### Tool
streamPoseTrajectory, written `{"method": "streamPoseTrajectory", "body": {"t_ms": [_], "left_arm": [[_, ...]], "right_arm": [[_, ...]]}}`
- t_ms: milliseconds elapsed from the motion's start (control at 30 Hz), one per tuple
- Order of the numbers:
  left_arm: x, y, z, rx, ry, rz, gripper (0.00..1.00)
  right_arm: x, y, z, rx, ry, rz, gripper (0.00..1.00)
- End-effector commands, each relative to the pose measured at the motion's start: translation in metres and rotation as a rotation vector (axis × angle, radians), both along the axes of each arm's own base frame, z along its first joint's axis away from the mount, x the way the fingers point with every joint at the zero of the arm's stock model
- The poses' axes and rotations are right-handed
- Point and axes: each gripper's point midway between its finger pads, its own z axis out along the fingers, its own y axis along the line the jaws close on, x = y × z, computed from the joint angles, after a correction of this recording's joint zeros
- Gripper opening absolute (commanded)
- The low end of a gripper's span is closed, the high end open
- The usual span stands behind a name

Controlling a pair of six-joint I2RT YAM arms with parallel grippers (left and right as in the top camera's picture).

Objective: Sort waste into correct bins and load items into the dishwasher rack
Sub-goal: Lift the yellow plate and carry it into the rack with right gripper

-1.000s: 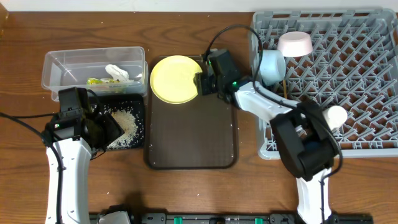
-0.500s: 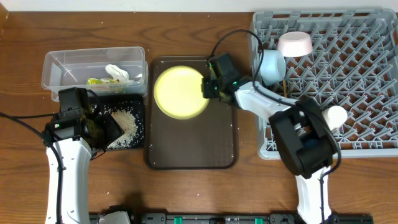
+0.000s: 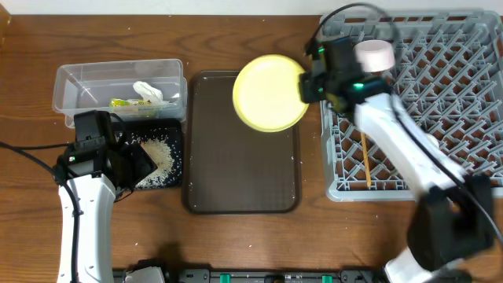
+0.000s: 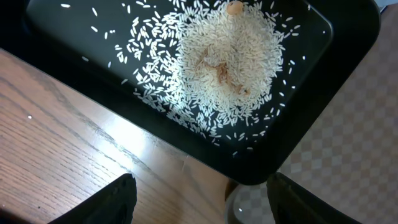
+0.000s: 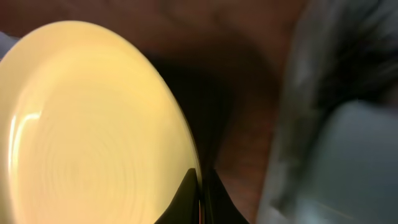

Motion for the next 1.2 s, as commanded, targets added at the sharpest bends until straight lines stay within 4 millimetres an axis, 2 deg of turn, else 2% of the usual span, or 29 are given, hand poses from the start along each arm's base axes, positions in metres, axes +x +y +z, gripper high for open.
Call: {"method": "streamPoseTrajectory", "body": {"t_ms": [0,167,233,367,500,633,833,1033,1167], "left_arm": [[0.0,0.002,0.001,0.003,0.001,0.011,0.7],[0.0,0.002,0.001,0.003,0.001,0.011,0.7],[0.0,0.002,0.001,0.003,0.001,0.011,0.7],[0.0,0.002,0.001,0.003,0.001,0.011,0.7],[0.0,0.002,0.001,0.003,0.001,0.011,0.7],[0.0,0.002,0.001,0.003,0.001,0.011,0.7],[0.0,0.002,0.001,0.003,0.001,0.011,0.7],[0.0,0.002,0.001,0.003,0.001,0.011,0.7],[0.0,0.002,0.001,0.003,0.001,0.011,0.7]], "right_arm": [[-0.003,-0.036,0.051,-0.105,-0.138,-0.019,0.01],[-0.013,-0.115,0.094,-0.41,-0.245,-0.187,0.01],[-0.02,-0.137,0.104,-0.531,-0.254,-0.203,0.01],[-0.033,-0.176,0.113,-0.751,-0.223,-0.231,0.01],[-0.045,-0.209,0.111,-0.943,-0.136,-0.223,0.01],[-0.053,-0.227,0.106,-1.044,-0.065,-0.147,0.01],[-0.058,-0.254,0.113,-1.105,-0.035,-0.223,0.01],[-0.057,-0.258,0.102,-1.102,0.003,-0.22,0.01],[-0.056,-0.254,0.083,-1.053,0.044,-0.223,0.01]]}}
